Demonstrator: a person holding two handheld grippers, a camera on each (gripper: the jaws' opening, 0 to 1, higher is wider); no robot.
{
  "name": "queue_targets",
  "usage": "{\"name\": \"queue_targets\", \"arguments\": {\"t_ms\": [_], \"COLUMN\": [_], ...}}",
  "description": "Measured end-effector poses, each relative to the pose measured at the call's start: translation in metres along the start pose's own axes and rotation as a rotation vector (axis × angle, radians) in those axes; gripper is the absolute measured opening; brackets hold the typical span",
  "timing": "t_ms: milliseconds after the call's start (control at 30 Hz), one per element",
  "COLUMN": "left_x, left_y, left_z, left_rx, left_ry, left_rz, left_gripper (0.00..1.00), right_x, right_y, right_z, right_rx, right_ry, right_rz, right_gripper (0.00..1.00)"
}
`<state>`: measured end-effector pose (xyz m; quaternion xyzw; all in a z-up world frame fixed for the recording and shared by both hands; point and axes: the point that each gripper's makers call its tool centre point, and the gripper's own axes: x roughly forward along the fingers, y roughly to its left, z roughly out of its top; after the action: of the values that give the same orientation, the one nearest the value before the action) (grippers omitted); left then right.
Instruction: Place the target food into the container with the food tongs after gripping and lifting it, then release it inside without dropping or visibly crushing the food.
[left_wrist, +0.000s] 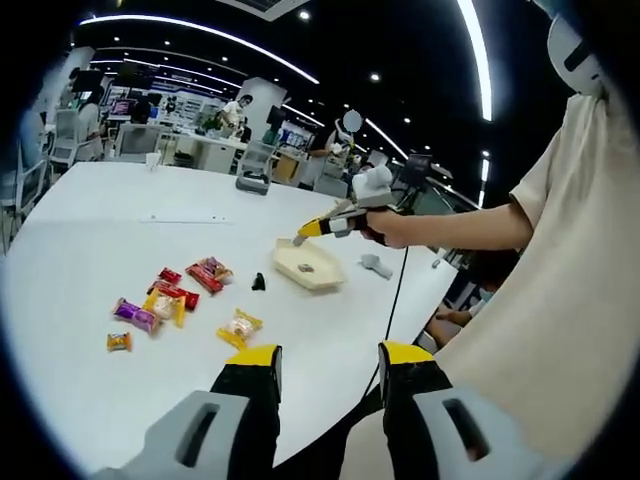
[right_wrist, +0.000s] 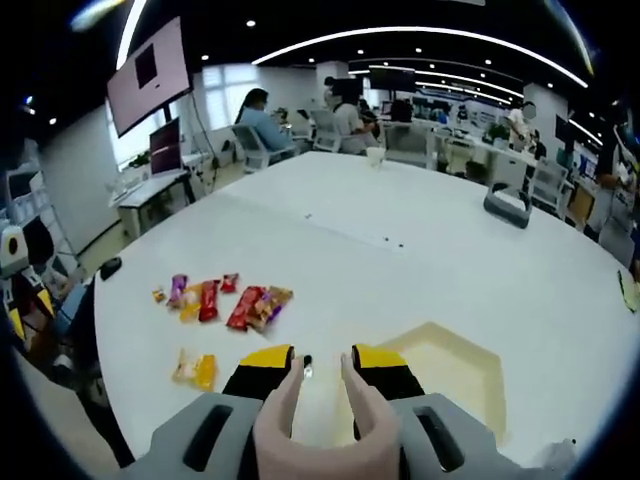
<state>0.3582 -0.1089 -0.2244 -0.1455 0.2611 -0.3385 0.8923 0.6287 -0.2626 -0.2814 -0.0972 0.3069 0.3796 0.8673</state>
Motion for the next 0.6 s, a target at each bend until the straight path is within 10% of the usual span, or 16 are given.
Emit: {"name": "queue_targets", "arguments": {"t_ms": [600], "left_x": [-0.017], "left_y": [0.013], "left_z": [-0.006], "left_rx": [-0.032], "left_ry": [0.009], "left_rz": [0.035], "left_gripper": [0.38], "right_x": [0.035], "right_y": [0.03], "right_z": [-0.023], "right_rx": [0.075], "right_ry": [0.054], "right_rz": [0.024], "right_gripper": [0.22]}}
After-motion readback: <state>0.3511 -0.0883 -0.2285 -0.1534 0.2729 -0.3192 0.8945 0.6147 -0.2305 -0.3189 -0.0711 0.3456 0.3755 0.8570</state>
